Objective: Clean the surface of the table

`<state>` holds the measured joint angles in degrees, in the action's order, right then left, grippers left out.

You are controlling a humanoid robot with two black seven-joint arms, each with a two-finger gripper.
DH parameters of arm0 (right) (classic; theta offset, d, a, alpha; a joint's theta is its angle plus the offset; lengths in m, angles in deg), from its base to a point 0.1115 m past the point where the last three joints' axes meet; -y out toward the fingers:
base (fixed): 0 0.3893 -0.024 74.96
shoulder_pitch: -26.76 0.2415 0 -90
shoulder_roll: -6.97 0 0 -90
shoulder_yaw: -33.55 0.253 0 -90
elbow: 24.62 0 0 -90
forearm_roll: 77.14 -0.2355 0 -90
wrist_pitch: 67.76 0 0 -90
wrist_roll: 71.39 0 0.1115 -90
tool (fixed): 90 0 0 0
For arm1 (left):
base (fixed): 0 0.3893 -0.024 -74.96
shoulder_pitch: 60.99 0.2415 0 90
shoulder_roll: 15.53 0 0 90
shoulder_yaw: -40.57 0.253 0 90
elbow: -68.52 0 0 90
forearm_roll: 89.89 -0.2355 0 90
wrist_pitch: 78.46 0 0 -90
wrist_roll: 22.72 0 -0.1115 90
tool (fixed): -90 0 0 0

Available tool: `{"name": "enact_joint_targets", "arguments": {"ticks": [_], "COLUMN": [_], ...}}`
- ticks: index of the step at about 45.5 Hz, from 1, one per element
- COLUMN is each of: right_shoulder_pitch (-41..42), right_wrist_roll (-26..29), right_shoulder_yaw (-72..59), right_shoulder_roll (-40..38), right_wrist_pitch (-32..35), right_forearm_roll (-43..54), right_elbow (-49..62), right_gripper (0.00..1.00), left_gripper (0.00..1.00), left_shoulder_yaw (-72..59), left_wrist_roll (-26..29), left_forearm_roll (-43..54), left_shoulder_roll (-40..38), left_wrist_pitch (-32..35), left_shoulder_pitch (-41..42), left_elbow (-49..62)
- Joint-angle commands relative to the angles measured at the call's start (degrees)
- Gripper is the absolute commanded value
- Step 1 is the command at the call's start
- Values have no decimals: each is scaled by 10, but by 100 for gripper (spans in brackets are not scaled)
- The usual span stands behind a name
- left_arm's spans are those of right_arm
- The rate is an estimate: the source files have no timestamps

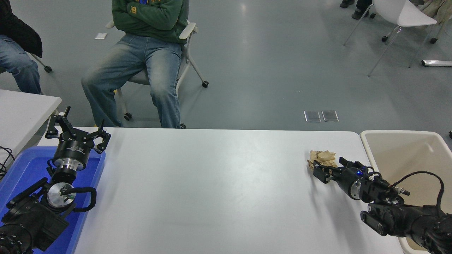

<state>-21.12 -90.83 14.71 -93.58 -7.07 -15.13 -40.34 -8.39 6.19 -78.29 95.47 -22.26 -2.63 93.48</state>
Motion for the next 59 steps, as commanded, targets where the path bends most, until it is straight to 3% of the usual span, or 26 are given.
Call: {"name": "enact_joint_targets", "arguments": {"ticks": [1,13,28,32,36,37,38,49,59], "right_shoulder_pitch": [-7,-15,-23,-23,-23,-24,-25,-21,-14], "right_wrist_roll": [-2,-2,-2,-2,-2,-2,-2,-4,-44], "right_shoulder_yaw": [-1,1,6,-1,-1,-1,-1,1,3], "right_shoulder_roll": [11,11,12,12,12,12,12,11,11], "right_wrist_pitch": [-1,-7,-14,-11,-3,-2,0,49,70], "right_forearm_roll": [-19,-19,-34,-52,-58,-58,-58,-107,-170], "right_elbow": [8,10,29,29,28,27,27,26,25], "right_gripper": [96,89,65,47,15,3,0,0,0], "left_gripper": [100,100,100,100,100,100,100,100,100], "left_shoulder_yaw": [0,0,0,0,0,0,0,0,0], "left_wrist_roll": [0,0,0,0,0,0,0,0,0], "left_forearm_roll": [0,0,0,0,0,0,0,0,0], "left_shoulder_roll": [0,0,0,0,0,0,0,0,0], "left_wrist_pitch": [1,0,0,1,1,0,0,0,1], "left_shoulder_pitch": [0,0,0,0,0,0,0,0,0], "left_elbow": [0,0,0,0,0,0,0,0,0]}}
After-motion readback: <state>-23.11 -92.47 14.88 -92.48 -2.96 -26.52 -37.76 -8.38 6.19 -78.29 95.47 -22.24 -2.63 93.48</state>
